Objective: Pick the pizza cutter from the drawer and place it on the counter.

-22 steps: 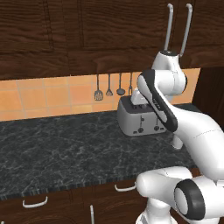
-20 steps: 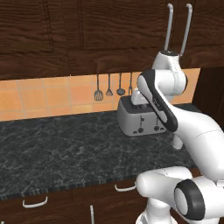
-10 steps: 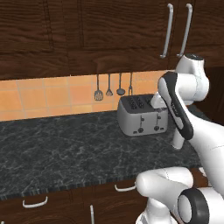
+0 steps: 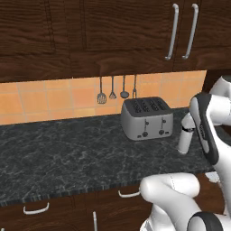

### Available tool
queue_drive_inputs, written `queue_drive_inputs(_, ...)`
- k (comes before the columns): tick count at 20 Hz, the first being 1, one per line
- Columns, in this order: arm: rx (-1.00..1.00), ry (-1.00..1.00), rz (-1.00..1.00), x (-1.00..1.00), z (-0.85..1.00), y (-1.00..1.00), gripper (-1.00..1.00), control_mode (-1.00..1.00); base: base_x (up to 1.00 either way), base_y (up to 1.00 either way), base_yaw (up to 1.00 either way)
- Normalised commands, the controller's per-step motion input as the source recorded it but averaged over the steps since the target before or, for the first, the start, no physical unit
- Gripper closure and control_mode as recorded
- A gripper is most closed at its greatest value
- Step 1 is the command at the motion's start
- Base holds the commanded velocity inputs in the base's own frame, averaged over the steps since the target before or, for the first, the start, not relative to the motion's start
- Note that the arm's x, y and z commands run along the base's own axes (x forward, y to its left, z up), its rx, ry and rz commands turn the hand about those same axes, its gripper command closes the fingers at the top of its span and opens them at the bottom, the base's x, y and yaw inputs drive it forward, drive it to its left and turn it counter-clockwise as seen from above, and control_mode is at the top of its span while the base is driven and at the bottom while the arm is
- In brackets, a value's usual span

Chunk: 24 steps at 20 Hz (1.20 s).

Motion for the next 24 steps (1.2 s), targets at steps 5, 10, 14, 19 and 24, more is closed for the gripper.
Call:
queue_drive_inputs(5, 0.0, 0.01, 0.0, -0.4, -0.74, -0.89, -1.0, -1.0, 0.0, 0.0, 0.0)
queue_drive_inputs(10, 0.0, 0.07, 0.0, -0.42, -0.87, -0.76, -1.0, -1.0, 0.0, 0.0, 0.0)
queue_drive_inputs(14, -0.01, 0.05, 0.0, -0.29, -0.81, -0.51, -1.0, -1.0, 0.0, 0.0, 0.0)
queue_drive_inputs(19, -0.02, 0.01, 0.0, -0.04, -0.78, -0.39, -1.0, -1.0, 0.0, 0.0, 0.0)
queue_drive_inputs(24, -0.04, 0.0, 0.0, 0.0, -0.68, -0.29, -1.0, -1.0, 0.0, 0.0, 0.0)
